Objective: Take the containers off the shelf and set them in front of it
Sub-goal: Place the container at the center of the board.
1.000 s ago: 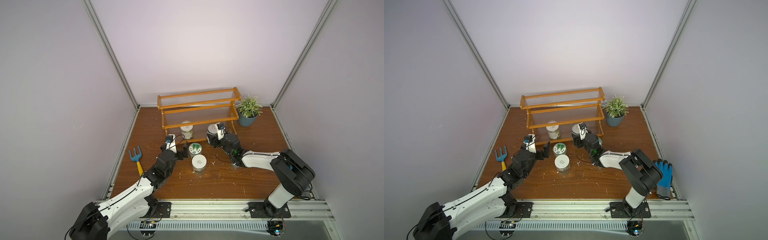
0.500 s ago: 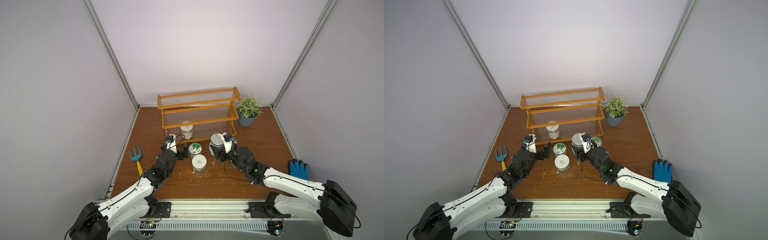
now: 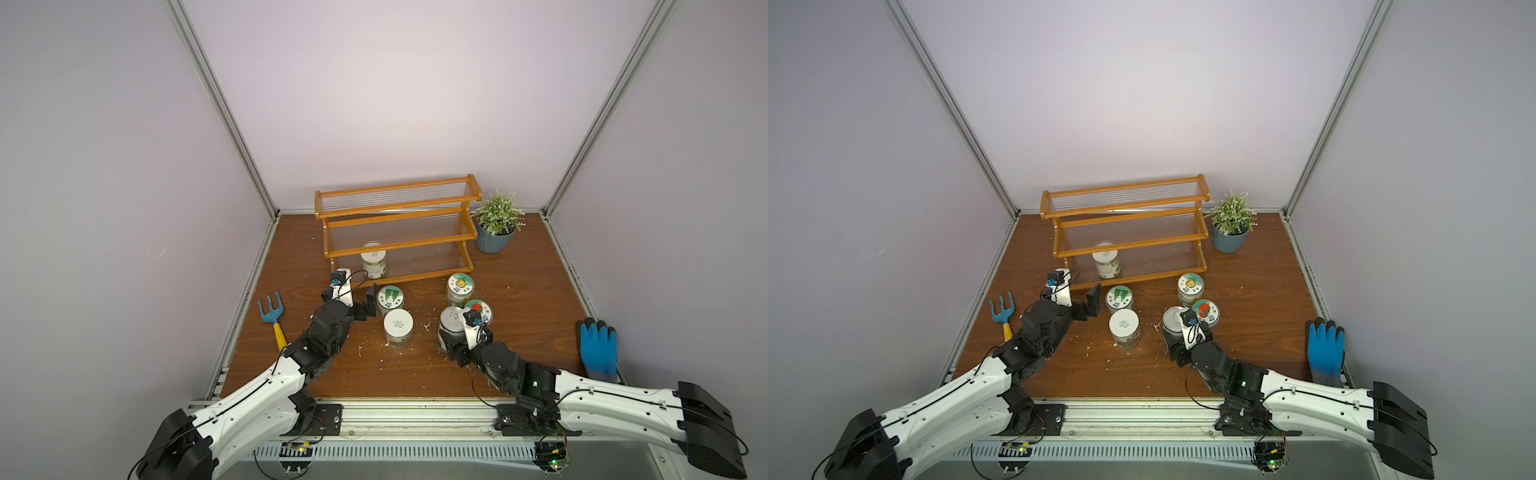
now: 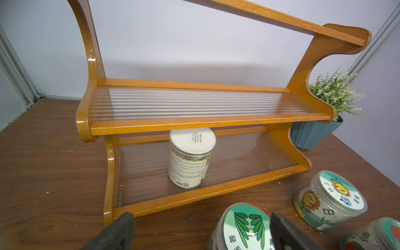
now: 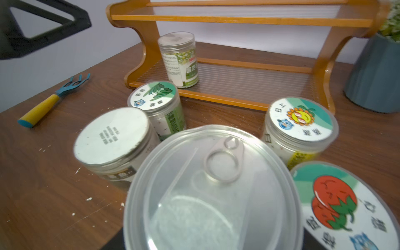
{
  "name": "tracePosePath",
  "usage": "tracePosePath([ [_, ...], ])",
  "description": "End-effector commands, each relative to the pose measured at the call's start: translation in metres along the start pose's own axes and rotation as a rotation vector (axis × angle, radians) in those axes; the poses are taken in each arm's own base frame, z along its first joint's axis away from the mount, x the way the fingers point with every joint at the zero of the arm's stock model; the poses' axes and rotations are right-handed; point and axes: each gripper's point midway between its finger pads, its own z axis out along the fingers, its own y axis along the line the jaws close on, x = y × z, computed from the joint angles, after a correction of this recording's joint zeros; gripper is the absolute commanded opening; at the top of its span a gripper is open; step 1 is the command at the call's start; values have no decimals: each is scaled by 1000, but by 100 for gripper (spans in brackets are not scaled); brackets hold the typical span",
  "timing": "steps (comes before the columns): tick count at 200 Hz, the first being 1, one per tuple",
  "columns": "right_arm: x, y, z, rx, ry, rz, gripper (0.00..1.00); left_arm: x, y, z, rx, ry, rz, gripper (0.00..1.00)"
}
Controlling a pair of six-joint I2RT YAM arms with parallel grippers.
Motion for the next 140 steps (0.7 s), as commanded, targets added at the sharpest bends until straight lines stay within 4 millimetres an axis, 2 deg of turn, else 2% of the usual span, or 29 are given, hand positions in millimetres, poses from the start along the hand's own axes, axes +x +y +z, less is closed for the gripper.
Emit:
tracePosePath([
  [1, -16, -24, -13, 129, -93, 105, 58, -12, -1, -1, 7, -19, -9, 100],
  [30, -6, -40, -22, 187, -90, 125, 58, -10, -1, -1, 11, -15, -6, 100],
  [86, 11, -54, -39, 254, -90, 164, 58, -11, -1, -3, 8, -17, -4, 100],
  [140, 13, -65, -49, 350, -123, 188, 58, -11, -1, -2, 11, -17, -4, 100],
])
